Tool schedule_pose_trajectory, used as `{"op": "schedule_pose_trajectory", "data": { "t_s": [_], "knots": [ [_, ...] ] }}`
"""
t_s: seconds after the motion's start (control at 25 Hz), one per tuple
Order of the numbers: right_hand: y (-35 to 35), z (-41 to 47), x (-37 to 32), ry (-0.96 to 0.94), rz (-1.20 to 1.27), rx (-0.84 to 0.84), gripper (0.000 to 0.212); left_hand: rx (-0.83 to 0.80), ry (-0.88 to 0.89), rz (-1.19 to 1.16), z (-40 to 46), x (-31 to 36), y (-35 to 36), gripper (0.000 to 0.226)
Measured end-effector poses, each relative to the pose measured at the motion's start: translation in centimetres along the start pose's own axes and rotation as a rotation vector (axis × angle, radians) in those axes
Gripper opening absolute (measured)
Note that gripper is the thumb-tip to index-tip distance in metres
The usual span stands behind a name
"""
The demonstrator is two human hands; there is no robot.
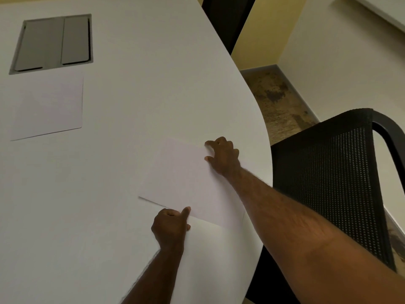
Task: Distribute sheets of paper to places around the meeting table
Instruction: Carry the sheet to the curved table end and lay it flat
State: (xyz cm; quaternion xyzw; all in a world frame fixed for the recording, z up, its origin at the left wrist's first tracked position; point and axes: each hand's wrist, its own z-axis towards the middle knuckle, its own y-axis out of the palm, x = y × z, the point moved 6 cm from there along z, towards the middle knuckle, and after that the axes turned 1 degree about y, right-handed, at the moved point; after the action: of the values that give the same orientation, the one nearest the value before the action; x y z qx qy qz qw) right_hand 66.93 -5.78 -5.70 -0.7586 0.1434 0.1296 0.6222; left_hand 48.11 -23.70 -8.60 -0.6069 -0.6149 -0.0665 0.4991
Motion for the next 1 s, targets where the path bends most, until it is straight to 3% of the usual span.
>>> {"op": "schedule_pose_trajectory", "data": {
  "t_s": [0.12, 0.2, 0.28, 0.36, 0.48, 0.68, 1.0],
  "knots": [
    [0.4, -0.5, -0.6, -0.088, -0.114, 0.020, 0.030, 0.133, 0.174, 0.135, -1.1, 1.5, -1.0, 0.058],
    [0.8, -0.6, -0.7, -0.116, -0.189, -0.021, 0.032, 0.173, 0.362, 0.378, -1.9, 2.9, -1.0, 0.070],
    [1.3, -0.9, -0.7, -0.107, -0.203, -0.083, 0.039, 0.071, 0.431, 0.628, -1.8, 3.0, -0.1, 0.079],
    [1.8, -1.2, -0.6, -0.097, -0.195, -0.111, 0.044, -0.039, 0.437, 0.780, -1.0, 1.9, 0.6, 0.073],
    [1.8, -1.5, -0.6, -0.097, -0.180, -0.126, 0.046, -0.119, 0.402, 0.799, -0.5, 0.6, 1.0, 0.070],
    [1.3, -1.3, -0.7, -0.094, -0.173, -0.181, 0.054, -0.105, 0.395, 0.740, -0.3, 0.5, 1.0, 0.070],
    [-3.9, -3.2, -2.2, -0.155, -0.031, 0.050, 0.055, 0.006, 0.588, 0.556, -0.4, 3.7, -3.6, 0.071]
  ]
}}
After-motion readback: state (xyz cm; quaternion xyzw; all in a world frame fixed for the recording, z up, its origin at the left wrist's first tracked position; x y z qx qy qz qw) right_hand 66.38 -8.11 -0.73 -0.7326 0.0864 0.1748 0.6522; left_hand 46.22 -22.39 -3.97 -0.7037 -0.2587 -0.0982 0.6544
